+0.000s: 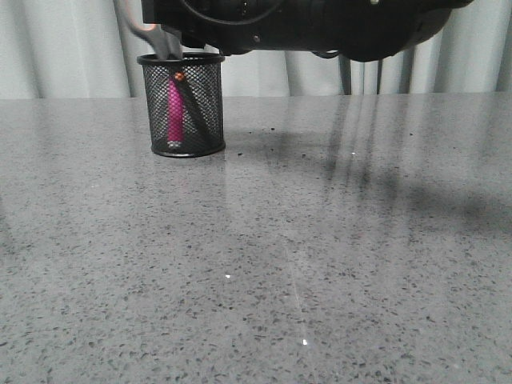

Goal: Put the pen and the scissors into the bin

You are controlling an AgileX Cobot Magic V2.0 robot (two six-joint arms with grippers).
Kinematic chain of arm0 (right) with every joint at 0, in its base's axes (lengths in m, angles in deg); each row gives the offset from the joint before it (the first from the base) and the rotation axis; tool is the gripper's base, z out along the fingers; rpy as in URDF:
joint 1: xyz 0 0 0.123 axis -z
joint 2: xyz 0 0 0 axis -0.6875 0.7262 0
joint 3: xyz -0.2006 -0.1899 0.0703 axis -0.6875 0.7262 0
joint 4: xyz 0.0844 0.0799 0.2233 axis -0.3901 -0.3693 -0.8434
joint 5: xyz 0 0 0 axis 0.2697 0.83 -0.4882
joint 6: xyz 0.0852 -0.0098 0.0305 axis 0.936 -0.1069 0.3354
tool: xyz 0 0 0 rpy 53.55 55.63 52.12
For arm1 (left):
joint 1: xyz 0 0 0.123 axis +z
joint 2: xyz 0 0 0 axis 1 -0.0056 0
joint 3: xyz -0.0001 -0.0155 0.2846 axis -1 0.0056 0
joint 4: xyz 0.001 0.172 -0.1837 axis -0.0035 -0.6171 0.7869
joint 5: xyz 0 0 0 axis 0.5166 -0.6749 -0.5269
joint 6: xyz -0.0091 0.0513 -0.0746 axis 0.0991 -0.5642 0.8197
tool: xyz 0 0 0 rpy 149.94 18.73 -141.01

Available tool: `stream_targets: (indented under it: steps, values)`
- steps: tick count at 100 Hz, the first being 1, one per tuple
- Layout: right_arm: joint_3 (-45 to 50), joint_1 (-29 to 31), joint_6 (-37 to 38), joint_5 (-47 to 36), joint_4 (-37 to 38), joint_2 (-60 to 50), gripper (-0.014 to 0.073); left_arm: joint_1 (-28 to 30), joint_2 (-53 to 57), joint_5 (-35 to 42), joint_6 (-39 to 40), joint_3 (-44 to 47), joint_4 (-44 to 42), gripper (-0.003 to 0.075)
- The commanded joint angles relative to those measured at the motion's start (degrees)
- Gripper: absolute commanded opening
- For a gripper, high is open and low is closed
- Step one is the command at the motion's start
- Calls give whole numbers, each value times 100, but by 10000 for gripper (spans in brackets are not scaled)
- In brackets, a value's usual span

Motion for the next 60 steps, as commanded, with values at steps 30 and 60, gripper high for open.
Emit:
stream_targets:
  steps: [30, 60]
  values:
    - [-129, 36, -66, -699, -5, -732, 274, 12, 0, 267, 47, -160, 109, -19]
    - [70, 417, -544, 1148, 7, -2353, 18, 12, 0, 288, 47, -160, 50, -19]
